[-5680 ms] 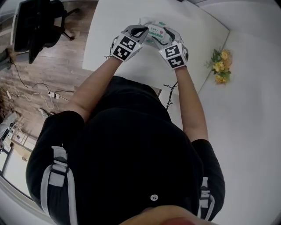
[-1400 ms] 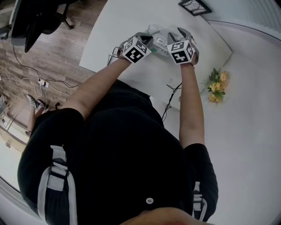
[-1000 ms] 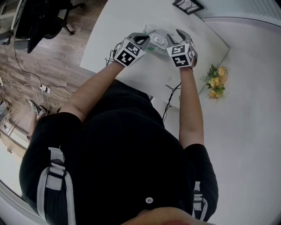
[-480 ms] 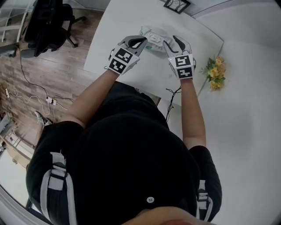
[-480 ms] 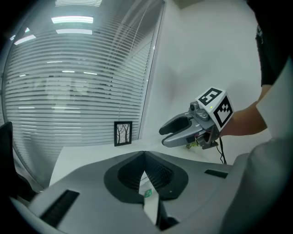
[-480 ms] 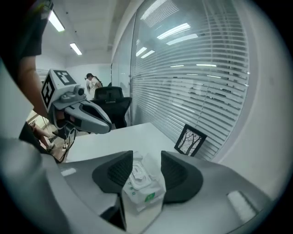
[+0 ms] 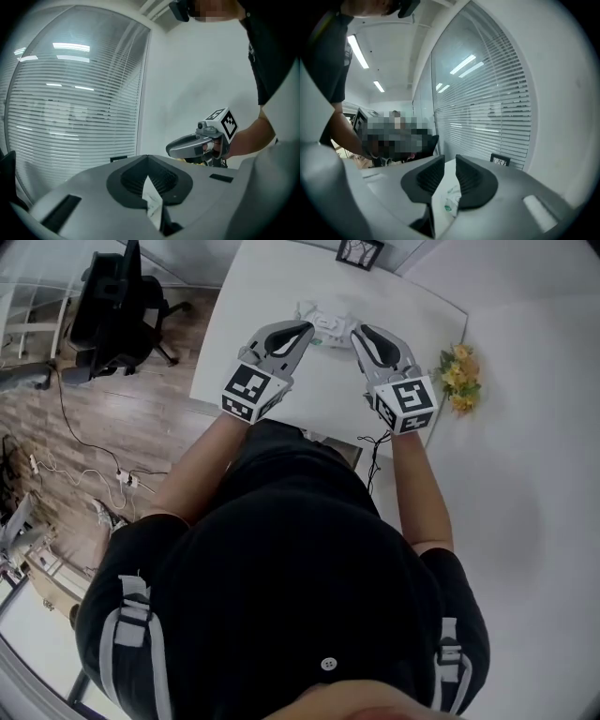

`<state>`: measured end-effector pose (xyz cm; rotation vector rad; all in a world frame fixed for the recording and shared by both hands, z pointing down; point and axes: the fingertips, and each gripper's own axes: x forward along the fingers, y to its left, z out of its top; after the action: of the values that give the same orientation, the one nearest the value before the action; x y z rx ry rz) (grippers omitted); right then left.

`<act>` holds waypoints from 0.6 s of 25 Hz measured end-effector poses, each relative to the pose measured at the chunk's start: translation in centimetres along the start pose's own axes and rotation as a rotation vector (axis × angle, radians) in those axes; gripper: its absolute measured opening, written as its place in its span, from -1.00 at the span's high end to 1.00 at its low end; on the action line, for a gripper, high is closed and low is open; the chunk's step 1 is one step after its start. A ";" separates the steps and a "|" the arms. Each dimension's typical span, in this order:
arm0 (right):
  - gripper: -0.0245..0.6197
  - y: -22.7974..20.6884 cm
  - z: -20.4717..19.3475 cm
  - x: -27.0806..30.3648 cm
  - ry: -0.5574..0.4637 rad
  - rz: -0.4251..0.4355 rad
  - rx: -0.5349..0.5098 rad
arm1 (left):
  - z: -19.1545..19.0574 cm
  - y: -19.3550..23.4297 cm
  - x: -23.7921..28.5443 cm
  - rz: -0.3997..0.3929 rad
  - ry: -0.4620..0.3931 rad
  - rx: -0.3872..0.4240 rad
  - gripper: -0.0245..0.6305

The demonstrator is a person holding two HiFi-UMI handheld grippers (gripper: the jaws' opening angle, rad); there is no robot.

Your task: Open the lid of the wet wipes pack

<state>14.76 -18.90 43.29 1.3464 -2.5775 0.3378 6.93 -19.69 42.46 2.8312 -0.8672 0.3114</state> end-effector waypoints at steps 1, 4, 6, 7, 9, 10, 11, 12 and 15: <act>0.68 0.4 0.8 -0.8 -0.026 0.002 0.000 | 0.9 -0.6 -0.4 -0.002 -0.020 0.006 0.90; 0.79 1.7 2.8 -2.8 -0.089 0.006 -0.018 | 3.0 -2.2 -1.6 -0.016 -0.065 0.021 0.90; 0.86 2.4 3.9 -4.1 -0.123 0.009 -0.032 | 4.0 -3.2 -2.0 -0.032 -0.082 0.030 0.90; 0.89 2.7 4.4 -4.6 -0.139 0.013 -0.036 | 4.4 -3.7 -2.2 -0.038 -0.089 0.035 0.90; 0.89 3.4 5.1 -5.7 -0.165 0.021 -0.043 | 5.0 -4.5 -2.5 -0.046 -0.101 0.044 0.90; 0.89 3.7 5.4 -6.2 -0.176 0.025 -0.046 | 5.3 -4.9 -2.7 -0.048 -0.107 0.048 0.90; 0.89 4.0 5.7 -6.6 -0.185 0.028 -0.049 | 5.5 -5.2 -2.9 -0.050 -0.113 0.051 0.90; 0.89 4.3 6.1 -7.0 -0.195 0.031 -0.053 | 5.8 -5.5 -3.1 -0.051 -0.120 0.053 0.90; 0.89 4.8 6.9 -8.0 -0.222 0.037 -0.067 | 6.6 -6.3 -3.6 -0.051 -0.142 0.058 0.90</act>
<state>14.69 -12.05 33.91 1.3849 -2.7675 0.1126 8.57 -14.09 34.59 2.9533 -0.8236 0.1324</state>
